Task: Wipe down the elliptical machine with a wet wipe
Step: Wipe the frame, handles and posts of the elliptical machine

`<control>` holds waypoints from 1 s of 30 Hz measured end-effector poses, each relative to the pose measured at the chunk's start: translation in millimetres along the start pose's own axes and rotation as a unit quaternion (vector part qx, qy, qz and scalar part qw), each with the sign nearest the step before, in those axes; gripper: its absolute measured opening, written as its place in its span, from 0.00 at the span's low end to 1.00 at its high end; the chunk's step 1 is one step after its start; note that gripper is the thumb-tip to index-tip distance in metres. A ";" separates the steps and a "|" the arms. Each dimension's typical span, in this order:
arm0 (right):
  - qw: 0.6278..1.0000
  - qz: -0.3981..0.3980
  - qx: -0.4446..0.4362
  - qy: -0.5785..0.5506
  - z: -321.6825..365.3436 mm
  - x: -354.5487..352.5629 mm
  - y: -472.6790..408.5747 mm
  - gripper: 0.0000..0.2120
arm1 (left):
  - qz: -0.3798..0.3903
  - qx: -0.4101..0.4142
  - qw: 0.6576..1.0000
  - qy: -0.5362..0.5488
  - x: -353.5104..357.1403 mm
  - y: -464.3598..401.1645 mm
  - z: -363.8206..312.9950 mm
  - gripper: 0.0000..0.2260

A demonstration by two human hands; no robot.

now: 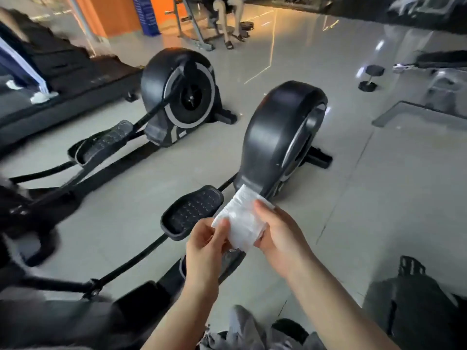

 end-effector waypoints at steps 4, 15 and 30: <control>0.985 0.160 0.062 -0.009 17.0 58.5 -36.6 0.17 | -0.104 0.072 0.990 0.065 -22.5 -21.2 -27.4 0.13; 0.811 0.529 0.178 0.175 10.5 168.8 -84.2 0.13 | -0.520 0.251 0.812 0.083 -34.2 -0.8 -40.8 0.11; 0.562 0.744 -0.350 -0.087 140.8 217.1 82.7 0.13 | -0.801 0.429 0.413 -0.069 55.6 174.0 -77.6 0.08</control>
Point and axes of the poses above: each hand's wrist, its own y-axis away from the middle knuckle, its own x-axis out of the palm, z = x × y, the point moved 6 cm from there along -y, towards the middle knuckle, and after that the axes turned 11 degrees about y, right-handed, at the moved point
